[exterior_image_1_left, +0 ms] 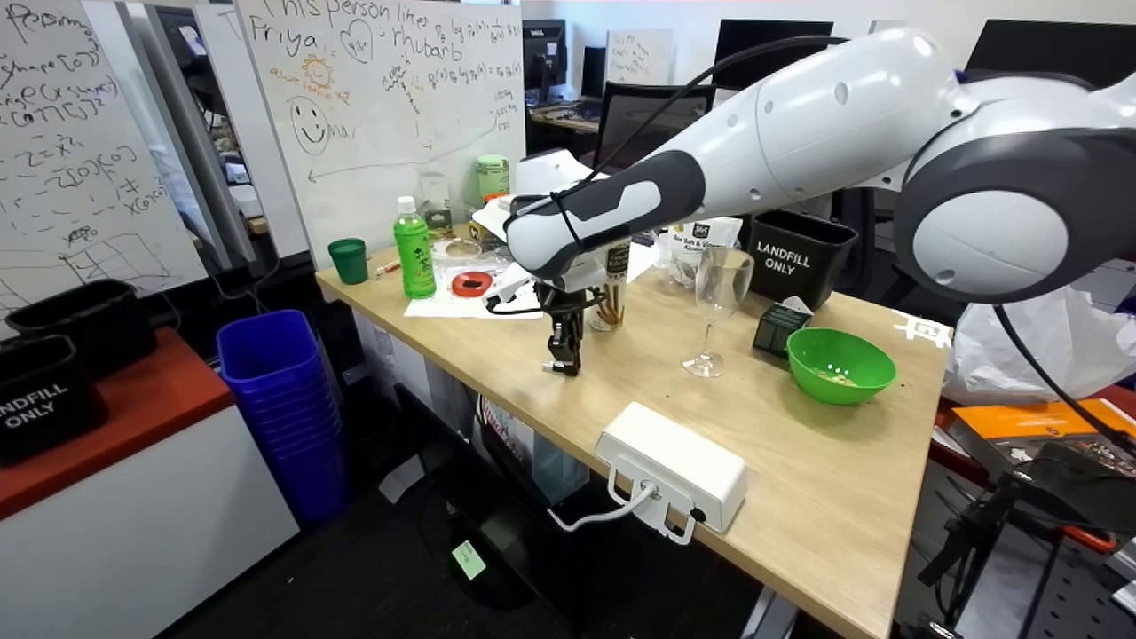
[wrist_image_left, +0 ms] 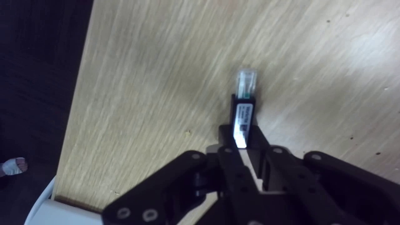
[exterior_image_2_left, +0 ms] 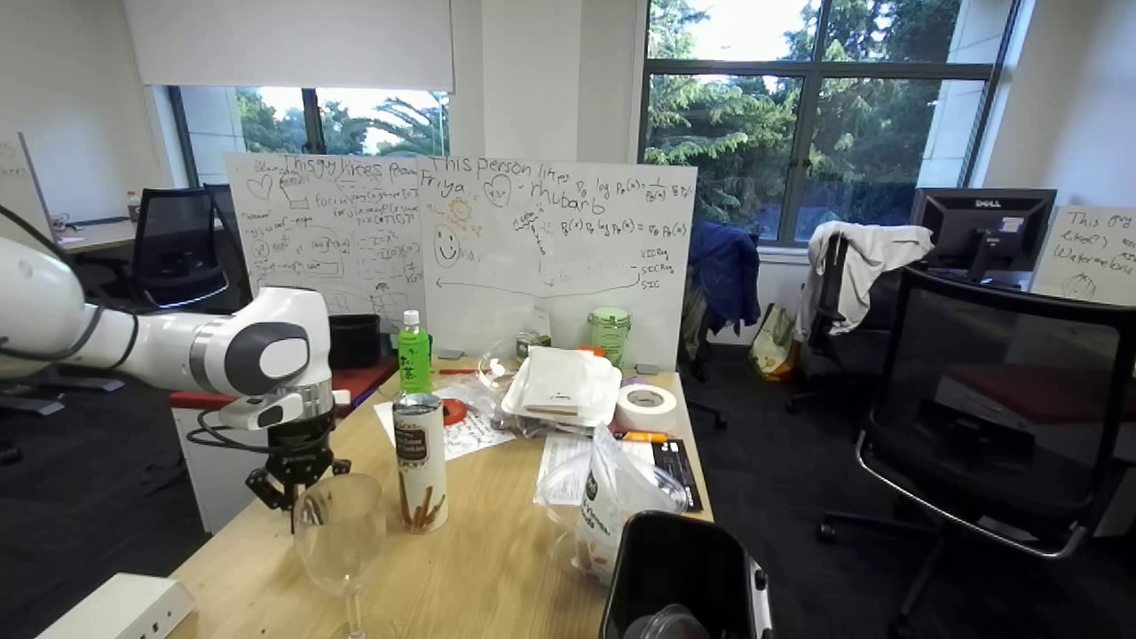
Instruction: Pick up the black object from the table and put it in the bin
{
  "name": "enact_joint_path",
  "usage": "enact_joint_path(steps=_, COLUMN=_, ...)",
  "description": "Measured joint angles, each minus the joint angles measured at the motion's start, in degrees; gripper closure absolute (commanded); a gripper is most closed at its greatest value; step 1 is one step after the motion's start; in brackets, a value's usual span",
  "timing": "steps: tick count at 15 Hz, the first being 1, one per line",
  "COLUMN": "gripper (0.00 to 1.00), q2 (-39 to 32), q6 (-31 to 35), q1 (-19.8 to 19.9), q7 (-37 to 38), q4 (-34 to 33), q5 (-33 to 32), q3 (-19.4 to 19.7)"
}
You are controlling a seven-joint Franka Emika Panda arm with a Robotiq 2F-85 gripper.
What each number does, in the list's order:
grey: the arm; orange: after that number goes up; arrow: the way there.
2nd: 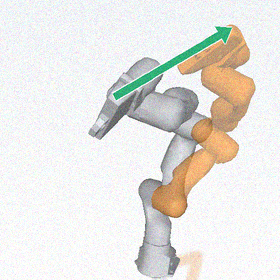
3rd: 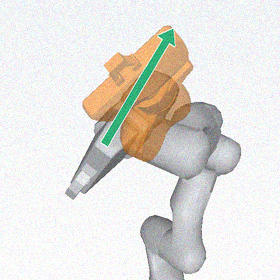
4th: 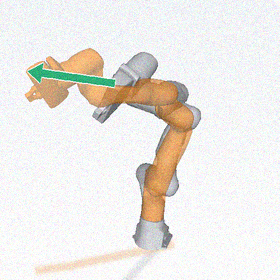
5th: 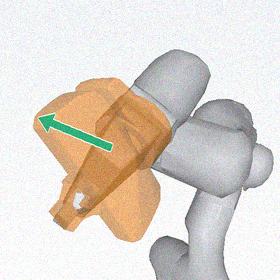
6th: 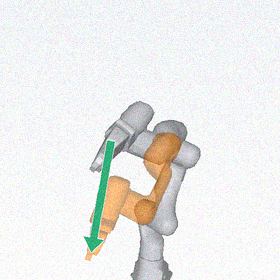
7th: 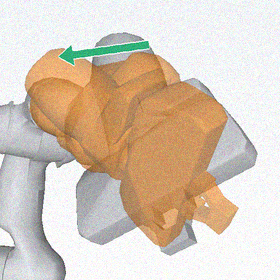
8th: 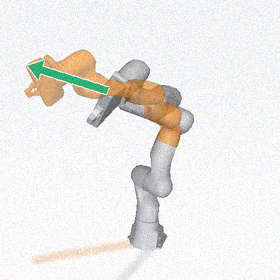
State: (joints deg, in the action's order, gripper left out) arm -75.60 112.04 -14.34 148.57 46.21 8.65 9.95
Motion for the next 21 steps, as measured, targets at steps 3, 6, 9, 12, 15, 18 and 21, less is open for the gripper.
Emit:
enact_joint_path(steps=3, gripper=0.96, q2=0.93, q6=0.03, q1=0.12, q7=-0.68, q4=-0.28, q5=1.23, q3=-0.63)
enact_joint_path(steps=6, gripper=0.96, q2=3.86, q6=0.66, q1=1.04, q7=-0.82, q4=-0.36, q5=3.12, q3=-0.75)
enact_joint_path(steps=9, gripper=0.96, q2=8.13, q6=3.34, q1=2.91, q7=-0.33, q4=-0.18, q5=6.22, q3=-0.76)
enact_joint_path(steps=12, gripper=0.96, q2=13.19, q6=8.11, q1=4.46, q7=0.7, q4=1.53, q5=11.47, q3=1.66)
enact_joint_path(steps=15, gripper=0.96, q2=18.32, q6=15.67, q1=2.85, q7=0.55, q4=7.71, q5=21.13, q3=11.93)
enact_joint_path(steps=18, gripper=0.96, q2=22.08, q6=19.01, q1=-2.03, q7=0.47, q4=15.95, q5=31.26, q3=26.35)
enact_joint_path(steps=21, gripper=0.96, q2=23.19, q6=18.81, q1=-8.96, q7=0.43, q4=26.14, q5=40.21, q3=40.97)
